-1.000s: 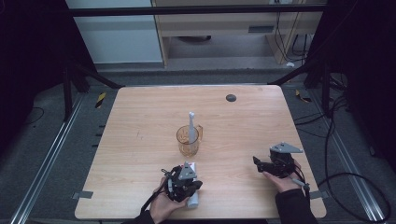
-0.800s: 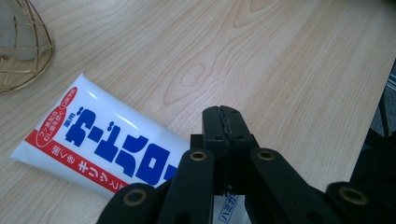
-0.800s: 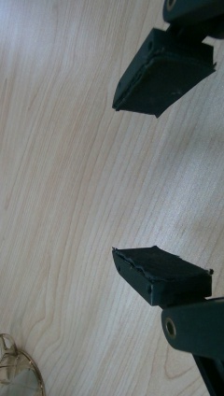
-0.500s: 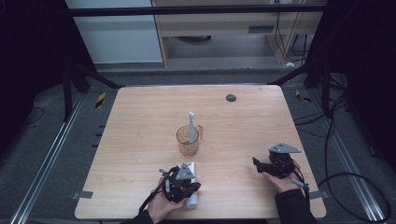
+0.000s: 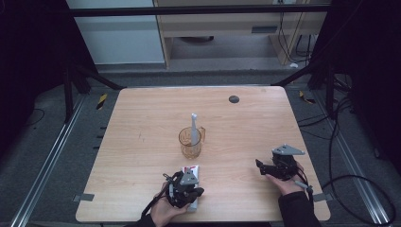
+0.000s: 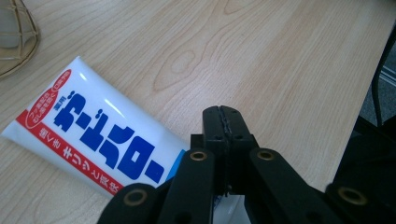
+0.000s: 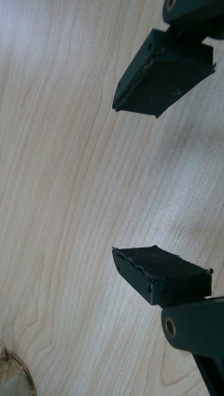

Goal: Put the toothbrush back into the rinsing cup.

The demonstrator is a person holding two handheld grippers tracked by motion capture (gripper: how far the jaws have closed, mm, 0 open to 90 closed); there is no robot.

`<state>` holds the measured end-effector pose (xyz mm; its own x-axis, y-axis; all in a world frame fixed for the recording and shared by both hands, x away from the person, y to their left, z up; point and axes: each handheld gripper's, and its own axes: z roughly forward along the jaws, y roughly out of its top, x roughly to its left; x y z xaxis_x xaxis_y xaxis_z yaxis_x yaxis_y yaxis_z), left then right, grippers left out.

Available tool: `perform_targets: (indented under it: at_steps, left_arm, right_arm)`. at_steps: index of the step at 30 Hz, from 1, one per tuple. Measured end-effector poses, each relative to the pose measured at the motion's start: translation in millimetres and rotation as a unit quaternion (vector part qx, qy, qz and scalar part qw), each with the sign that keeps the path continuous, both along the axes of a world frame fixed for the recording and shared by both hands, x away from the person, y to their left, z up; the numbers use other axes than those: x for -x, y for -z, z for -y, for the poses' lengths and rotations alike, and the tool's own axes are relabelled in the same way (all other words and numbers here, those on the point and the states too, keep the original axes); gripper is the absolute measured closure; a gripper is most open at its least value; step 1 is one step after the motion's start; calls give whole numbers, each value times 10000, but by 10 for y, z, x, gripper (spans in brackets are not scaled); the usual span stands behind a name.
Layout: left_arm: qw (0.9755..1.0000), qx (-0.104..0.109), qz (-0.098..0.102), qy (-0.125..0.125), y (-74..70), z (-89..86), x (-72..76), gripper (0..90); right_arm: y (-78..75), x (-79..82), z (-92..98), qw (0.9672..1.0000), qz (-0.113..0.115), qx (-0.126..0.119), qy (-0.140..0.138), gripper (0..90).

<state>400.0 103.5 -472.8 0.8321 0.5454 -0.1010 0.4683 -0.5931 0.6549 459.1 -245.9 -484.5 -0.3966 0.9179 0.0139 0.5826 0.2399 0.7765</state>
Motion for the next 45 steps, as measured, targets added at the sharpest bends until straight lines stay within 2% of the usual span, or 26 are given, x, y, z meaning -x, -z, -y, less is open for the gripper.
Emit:
perform_targets:
  at_steps: [16,27,36,41,45]
  left_arm:
    - [10000,-82,14,-25,-5,-158,73,897]
    - [9999,-61,47,-104,-21,-273,134,897]
    - [9998,-157,60,-69,-22,-321,146,893]
    - [9999,-113,61,33,-41,-325,160,840]
    - [9999,107,97,-7,-117,-364,164,785]
  right_arm:
    - [9,-3,12,10000,7,40,25,237]
    - [11,-3,8,10000,-14,33,22,237]
    - [13,-3,2,10000,-36,15,18,237]
    - [17,-5,3,10000,-10,42,4,237]
    - [11,-5,7,10000,-42,11,13,236]
